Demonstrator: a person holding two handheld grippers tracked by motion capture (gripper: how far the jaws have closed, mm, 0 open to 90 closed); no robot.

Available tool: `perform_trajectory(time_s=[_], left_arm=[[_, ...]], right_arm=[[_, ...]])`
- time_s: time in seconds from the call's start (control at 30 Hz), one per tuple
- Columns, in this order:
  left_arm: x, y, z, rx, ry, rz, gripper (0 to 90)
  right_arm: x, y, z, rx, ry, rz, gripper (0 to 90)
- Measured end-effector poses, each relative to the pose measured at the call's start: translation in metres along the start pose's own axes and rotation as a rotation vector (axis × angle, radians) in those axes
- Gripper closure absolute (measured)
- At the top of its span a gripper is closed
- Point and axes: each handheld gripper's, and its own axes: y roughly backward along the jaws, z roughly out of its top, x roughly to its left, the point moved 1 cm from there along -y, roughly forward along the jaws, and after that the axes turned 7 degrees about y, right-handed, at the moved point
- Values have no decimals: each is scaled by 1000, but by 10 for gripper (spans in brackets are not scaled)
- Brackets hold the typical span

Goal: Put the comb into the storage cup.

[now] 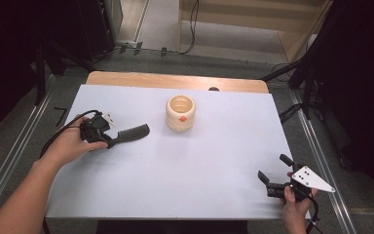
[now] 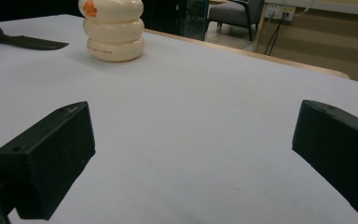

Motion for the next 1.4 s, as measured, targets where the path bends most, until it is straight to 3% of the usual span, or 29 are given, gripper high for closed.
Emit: perform_trajectory(time_s=[0.27,0.53,0.67,0.8,1.13,1.4], left_arm=[[2,0,-2,-11,-1,-22,727],[-5,1,0,5,23,2,729],[-6,1,-1,0,27,-5,729],[-7,1,-4,-38,51,-15,729],[-13,5,-12,-117,62,5,728],[-19,10,-18,-180,107,4,729]], right_arm=[[0,0,0,2,0,-1,0],[0,0,0,-1,-6,0,0],[-1,1,0,-4,-14,-2,0],[-1,1,0,0,-10,-3,0],[0,0,1,14,-5,-6,0],[-1,1,2,16,-7,-5,0]])
